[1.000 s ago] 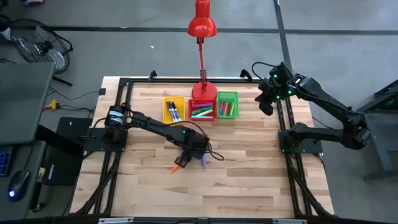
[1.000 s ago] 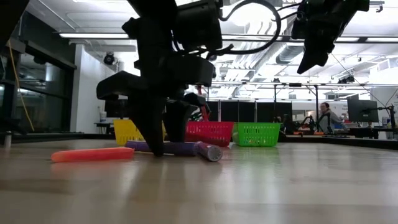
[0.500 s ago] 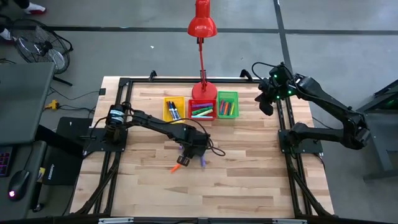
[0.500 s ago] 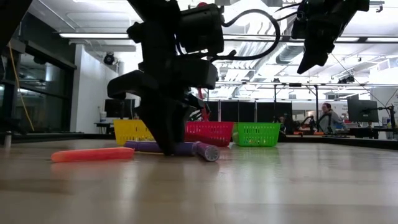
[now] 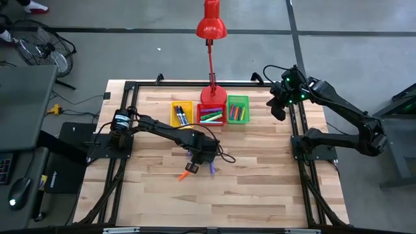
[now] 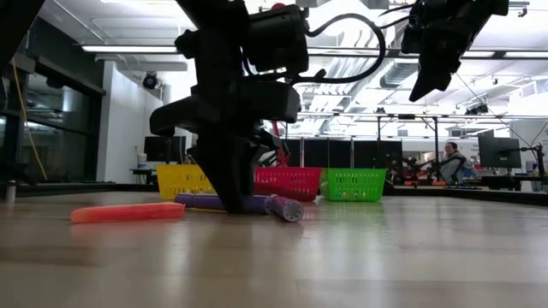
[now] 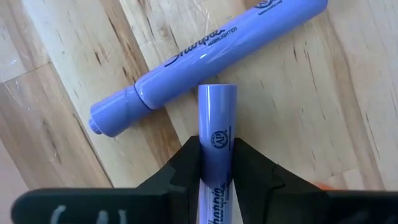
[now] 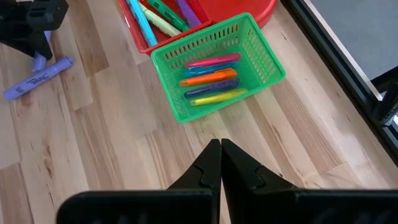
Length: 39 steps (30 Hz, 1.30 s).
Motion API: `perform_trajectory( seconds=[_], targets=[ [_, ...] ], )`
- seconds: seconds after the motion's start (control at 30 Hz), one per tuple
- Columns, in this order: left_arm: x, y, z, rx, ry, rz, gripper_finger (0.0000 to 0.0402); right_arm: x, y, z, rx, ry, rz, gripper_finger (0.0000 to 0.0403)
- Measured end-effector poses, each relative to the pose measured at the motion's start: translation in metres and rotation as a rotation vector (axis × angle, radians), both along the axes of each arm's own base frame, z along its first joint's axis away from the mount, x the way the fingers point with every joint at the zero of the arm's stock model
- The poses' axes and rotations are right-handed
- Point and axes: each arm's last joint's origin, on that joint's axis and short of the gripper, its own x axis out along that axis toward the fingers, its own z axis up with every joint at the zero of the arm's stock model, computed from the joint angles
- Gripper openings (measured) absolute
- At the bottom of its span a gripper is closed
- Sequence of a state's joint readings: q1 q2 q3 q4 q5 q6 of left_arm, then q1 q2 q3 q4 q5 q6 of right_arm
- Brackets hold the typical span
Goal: Pick & Place Markers
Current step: Put the left light violet highlighter pen into the red bin
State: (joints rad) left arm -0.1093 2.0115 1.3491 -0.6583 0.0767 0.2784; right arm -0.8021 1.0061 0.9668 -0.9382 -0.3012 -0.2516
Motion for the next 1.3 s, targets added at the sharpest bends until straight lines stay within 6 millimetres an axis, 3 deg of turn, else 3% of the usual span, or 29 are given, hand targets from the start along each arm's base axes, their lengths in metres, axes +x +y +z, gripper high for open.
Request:
perform_trajectory(
  seconds=[0.4, 0.7, 0.93, 1.3],
  targets=[
    [-0.013, 0.028, 0.016, 0.036, 0.066, 0.176, 0.0068, 0.001, -0.001, 0.001, -0.02, -0.012, -0.004, 0.0],
    [-0.022, 0.042, 0.045, 0.038, 0.044, 0.247, 0.0067, 0.001, -0.001, 0.002, -0.026, -0.018, -0.004, 0.0],
    [-0.009, 0.049, 0.084, 0.121, -0.03, 0.31, 0.0067, 0.001, -0.002, 0.003, -0.036, -0.025, -0.003, 0.0],
    [0.002, 0.111, 0.132, 0.164, -0.19, 0.553, 0.0067, 0.002, -0.003, 0.004, -0.056, -0.032, 0.009, 0.0]
  ],
)
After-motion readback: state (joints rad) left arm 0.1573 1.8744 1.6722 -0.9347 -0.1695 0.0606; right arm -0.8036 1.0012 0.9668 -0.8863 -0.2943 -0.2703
